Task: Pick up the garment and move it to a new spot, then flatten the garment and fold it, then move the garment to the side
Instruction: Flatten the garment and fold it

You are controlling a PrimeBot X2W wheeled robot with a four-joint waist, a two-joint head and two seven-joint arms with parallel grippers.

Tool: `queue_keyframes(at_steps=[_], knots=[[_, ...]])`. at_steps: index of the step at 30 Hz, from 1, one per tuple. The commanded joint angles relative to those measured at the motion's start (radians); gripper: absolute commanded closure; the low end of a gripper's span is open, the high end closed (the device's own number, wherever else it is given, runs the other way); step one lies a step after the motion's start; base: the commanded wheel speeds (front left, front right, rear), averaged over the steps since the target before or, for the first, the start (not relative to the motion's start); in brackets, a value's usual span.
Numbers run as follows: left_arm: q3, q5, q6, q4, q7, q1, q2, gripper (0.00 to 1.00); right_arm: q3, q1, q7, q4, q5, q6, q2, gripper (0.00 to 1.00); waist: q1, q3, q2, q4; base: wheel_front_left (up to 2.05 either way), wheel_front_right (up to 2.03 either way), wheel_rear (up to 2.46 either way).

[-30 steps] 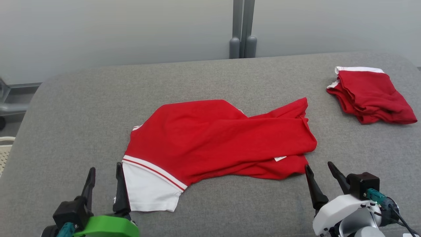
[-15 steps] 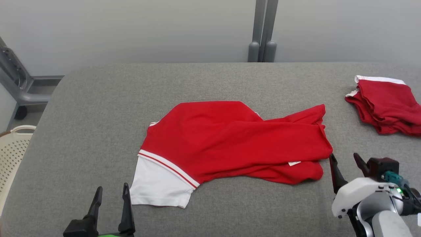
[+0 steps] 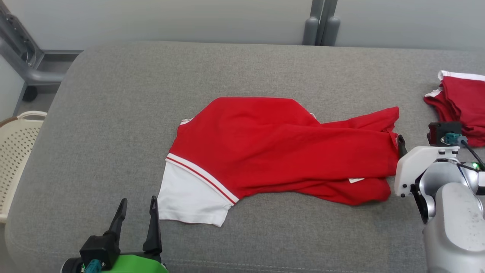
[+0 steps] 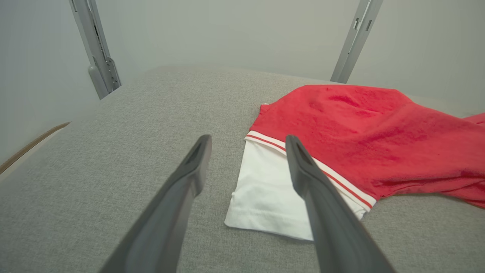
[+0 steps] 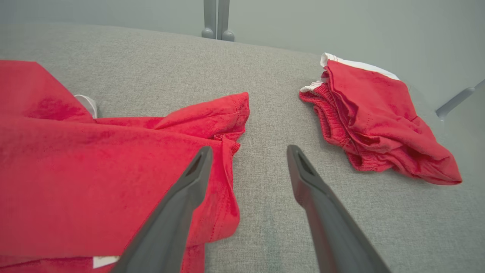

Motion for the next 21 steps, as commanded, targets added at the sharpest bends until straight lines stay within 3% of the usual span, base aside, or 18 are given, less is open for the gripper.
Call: queue_keyframes(at_steps=[1,14,21], knots=[[0.006,0.011,-0.009,0.006,-0.003,-0.022,-0.004,0.00,-0.008,-0.027,0.004,0.023,-0.026,-0.001,-0.003,0.00,0.0000,0.041,-0.0001,0.032,0.00,0.00,0.00],[0.015,0.049,-0.047,0.033,-0.003,-0.055,-0.029,0.00,-0.094,-0.142,-0.034,0.212,-0.159,-0.001,-0.004,0.00,0.0000,0.092,-0.0001,0.076,0.00,0.00,0.00],[0.018,0.063,-0.055,0.039,-0.003,-0.060,-0.034,0.00,-0.204,-0.164,-0.075,0.264,-0.211,-0.001,-0.003,0.00,0.0000,0.100,-0.0001,0.069,0.00,0.00,0.00]])
